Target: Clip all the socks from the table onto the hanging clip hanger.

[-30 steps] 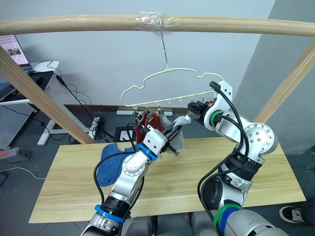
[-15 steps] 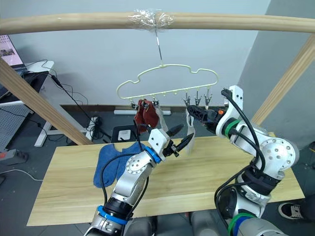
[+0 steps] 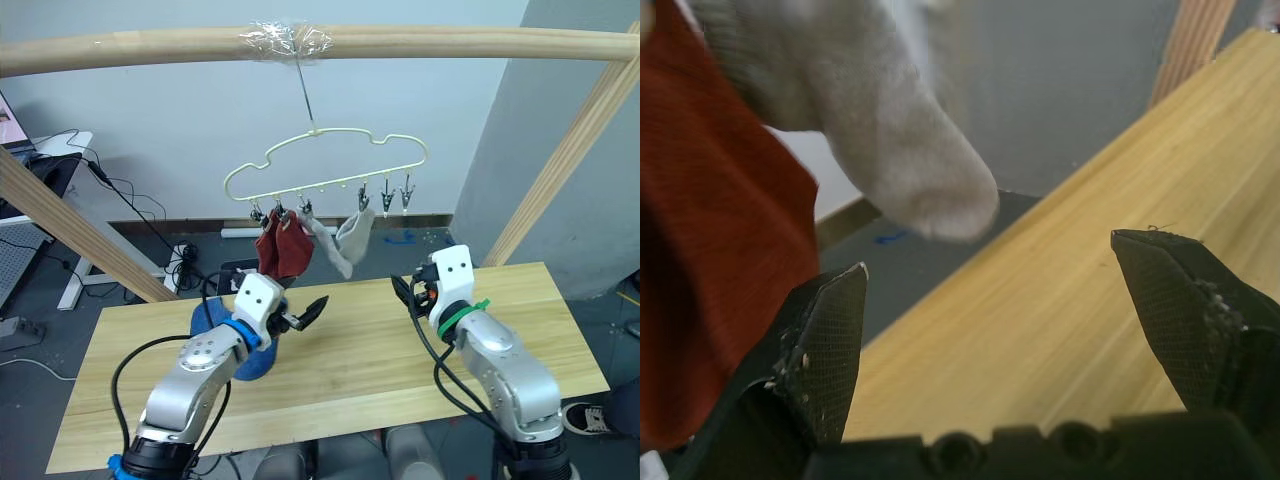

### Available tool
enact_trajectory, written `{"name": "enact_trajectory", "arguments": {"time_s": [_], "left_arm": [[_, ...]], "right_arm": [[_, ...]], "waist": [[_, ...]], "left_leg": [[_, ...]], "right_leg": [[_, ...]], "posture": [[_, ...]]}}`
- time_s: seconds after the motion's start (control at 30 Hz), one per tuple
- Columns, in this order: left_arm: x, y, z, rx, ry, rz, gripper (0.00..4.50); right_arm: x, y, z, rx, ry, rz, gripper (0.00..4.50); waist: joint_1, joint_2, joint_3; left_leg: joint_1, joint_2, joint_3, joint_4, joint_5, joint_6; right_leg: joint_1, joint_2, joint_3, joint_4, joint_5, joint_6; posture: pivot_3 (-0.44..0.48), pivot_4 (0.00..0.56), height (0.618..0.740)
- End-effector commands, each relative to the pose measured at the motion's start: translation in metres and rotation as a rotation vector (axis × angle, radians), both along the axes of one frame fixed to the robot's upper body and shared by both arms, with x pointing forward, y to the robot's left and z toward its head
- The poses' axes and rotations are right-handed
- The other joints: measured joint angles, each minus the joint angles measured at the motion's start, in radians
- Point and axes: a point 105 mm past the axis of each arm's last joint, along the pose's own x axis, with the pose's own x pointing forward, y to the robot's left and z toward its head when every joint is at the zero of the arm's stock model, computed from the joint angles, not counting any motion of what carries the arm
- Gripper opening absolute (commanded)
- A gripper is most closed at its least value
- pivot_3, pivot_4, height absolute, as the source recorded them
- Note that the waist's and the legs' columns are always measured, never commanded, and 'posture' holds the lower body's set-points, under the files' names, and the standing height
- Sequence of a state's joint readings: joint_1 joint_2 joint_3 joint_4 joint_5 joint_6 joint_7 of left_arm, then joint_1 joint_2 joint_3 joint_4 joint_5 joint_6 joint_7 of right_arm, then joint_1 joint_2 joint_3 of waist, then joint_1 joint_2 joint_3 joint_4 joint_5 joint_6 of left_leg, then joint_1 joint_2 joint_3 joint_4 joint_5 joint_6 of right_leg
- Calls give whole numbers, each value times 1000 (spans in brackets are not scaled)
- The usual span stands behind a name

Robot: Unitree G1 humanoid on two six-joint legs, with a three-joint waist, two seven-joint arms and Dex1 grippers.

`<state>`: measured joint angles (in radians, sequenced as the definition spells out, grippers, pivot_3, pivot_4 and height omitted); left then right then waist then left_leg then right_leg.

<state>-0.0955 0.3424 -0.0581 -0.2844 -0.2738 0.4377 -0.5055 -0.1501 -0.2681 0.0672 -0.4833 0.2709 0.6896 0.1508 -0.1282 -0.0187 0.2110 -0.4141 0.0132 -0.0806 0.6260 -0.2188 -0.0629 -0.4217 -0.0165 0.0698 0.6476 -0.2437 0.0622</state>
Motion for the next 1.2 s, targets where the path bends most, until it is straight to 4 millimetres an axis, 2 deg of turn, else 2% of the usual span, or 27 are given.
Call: {"name": "enact_trajectory", "arguments": {"time_s": [0.03,0.17,0.27,0.33,0.6,0.97,1.2], "left_arm": [[-11,3,40,-105,-111,-77,4340],[-18,8,57,-144,-163,-81,4340],[-20,8,64,-132,-204,-83,4340],[-19,7,66,-137,-215,-73,4340],[-19,4,66,-147,-224,-63,4340],[-15,-1,88,-246,-253,-88,4340],[-15,-1,88,-239,-256,-83,4340]], "right_arm": [[9,-4,26,-61,-188,-58,2889],[17,0,40,2,-266,-82,2889],[21,4,41,20,-281,-79,2290],[25,6,41,12,-286,-93,1633],[35,8,43,8,-301,-118,1633],[63,11,58,32,-335,-160,1633],[75,16,66,65,-350,-155,1633]], "waist": [[10,0,0],[28,0,0],[43,0,0],[46,0,0],[53,0,0],[55,0,0],[55,0,0]], "left_leg": [[0,0,0,0,0,0],[0,0,0,0,0,0],[0,0,0,0,0,0],[0,0,0,1,0,0],[0,0,0,1,0,0],[1,0,0,3,0,0],[1,0,0,3,0,0]], "right_leg": [[0,0,0,0,0,0],[0,0,0,0,0,0],[0,0,0,0,0,0],[0,0,0,0,0,0],[1,0,0,1,3,-4],[1,0,0,3,4,-5],[1,0,0,4,4,-6]], "posture": [[-53,170,740],[-46,169,740],[-35,164,740],[-35,164,740],[-21,158,740],[-14,166,740],[-8,168,740]]}}
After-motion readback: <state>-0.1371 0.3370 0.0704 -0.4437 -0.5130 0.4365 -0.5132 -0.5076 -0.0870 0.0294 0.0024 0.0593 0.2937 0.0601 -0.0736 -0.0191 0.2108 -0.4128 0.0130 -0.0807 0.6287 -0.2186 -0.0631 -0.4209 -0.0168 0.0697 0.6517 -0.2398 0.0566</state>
